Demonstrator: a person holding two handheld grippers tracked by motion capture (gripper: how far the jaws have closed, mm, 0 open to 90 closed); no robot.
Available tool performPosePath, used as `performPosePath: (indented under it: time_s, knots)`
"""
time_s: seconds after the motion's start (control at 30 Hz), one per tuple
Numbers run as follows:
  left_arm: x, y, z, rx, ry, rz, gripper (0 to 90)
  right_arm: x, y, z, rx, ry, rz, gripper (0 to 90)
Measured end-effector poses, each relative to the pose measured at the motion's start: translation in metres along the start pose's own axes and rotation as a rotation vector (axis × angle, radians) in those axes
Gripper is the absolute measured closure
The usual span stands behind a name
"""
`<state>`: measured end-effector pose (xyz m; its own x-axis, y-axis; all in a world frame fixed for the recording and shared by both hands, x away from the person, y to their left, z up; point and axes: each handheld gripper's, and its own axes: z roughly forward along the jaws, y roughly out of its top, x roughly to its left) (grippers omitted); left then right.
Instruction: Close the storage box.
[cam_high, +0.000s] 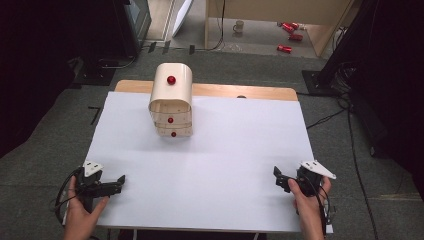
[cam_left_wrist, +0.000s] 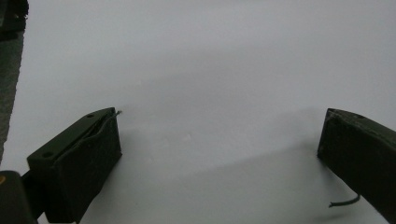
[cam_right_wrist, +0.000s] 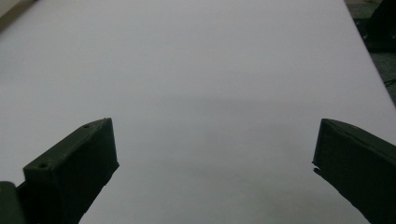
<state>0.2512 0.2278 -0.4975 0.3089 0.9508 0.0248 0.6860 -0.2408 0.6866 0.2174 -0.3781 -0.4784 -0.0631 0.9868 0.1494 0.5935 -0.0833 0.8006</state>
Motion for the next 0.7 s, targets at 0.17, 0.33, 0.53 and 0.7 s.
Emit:
performPosePath:
  time_s: [0.17,0.33,0.53,0.7]
  knots:
    - [0.000,0.000,0.000,0.000,0.000,0.000,0.0,-0.017,-0.014,-0.007,0.012,-0.042,0.020,0.0]
    - [0.000,0.000,0.000,0.000,0.000,0.000,0.0,-0.026,-0.029,-0.012,0.051,-0.088,-0.007,0.0]
    - [0.000,0.000,0.000,0.000,0.000,0.000,0.0,-0.027,-0.033,-0.011,0.084,-0.113,-0.050,0.4]
    - [0.000,0.000,0.000,0.000,0.000,-0.001,0.0,-0.022,-0.032,-0.005,0.131,-0.116,-0.097,2.7]
